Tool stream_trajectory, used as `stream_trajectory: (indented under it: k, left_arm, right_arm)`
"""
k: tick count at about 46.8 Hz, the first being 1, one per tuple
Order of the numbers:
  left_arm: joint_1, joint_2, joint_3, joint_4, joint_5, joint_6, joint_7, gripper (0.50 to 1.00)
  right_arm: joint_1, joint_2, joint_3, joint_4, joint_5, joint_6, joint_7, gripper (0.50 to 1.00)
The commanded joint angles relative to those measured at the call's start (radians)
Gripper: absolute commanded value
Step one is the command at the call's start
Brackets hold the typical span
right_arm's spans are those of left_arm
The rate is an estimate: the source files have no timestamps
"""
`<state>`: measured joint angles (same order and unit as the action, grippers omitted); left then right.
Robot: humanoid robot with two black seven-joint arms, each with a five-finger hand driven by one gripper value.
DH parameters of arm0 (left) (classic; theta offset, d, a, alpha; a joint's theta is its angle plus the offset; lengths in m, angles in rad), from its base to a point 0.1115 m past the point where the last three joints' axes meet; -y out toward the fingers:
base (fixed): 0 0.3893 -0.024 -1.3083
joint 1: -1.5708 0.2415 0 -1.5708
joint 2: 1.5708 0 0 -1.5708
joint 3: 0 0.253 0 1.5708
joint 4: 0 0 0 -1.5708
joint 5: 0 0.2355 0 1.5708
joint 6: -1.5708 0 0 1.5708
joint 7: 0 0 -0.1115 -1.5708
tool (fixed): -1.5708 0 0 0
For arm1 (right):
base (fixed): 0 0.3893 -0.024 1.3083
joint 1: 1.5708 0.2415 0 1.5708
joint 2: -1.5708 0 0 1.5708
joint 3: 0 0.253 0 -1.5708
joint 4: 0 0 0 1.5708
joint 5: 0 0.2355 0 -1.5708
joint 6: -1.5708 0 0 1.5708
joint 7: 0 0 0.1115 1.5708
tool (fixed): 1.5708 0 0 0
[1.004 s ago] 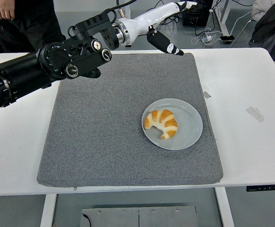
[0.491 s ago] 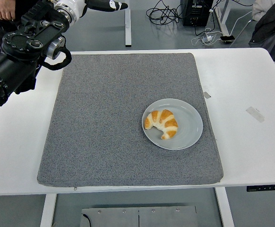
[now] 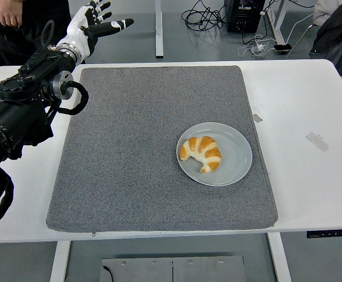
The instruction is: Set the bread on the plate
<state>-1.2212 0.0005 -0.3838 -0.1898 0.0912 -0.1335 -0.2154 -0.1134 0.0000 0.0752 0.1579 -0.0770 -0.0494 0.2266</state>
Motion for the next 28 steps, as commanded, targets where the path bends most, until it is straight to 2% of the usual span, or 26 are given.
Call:
stream_trajectory:
  k: [1, 5, 10, 15, 21, 28]
  left_arm:
    - [0.017, 0.013, -0.02, 0.0, -0.039, -0.052, 0.027, 0.977]
    - [0.035, 0.016, -0.026, 0.0, -0.071, -0.095, 0.053, 0.977]
    - [0.058, 0.018, -0.047, 0.0, -0.096, -0.123, 0.053, 0.978]
    - [0.08, 0.026, -0.124, 0.0, -0.107, -0.161, 0.053, 0.978]
    - [0.091, 0.036, -0.242, 0.0, -0.116, -0.164, 0.056, 0.978]
    - [0.1, 0.036, -0.253, 0.0, -0.116, -0.163, 0.054, 0.977]
  right_arm:
    - [0.004, 0.0, -0.002, -0.009, -0.001, -0.003, 0.0, 1.0]
    - [0.003, 0.0, 0.0, -0.008, 0.0, -0.001, 0.0, 1.0]
    - [0.003, 0.0, 0.0, 0.0, 0.0, 0.0, 0.0, 1.0]
    - [0.003, 0.0, 0.002, 0.002, 0.0, 0.0, 0.0, 1.0]
    - [0.003, 0.0, 0.002, 0.002, 0.0, 0.0, 0.0, 1.0]
    - [0.003, 0.0, 0.0, 0.0, 0.0, 0.0, 0.0, 1.0]
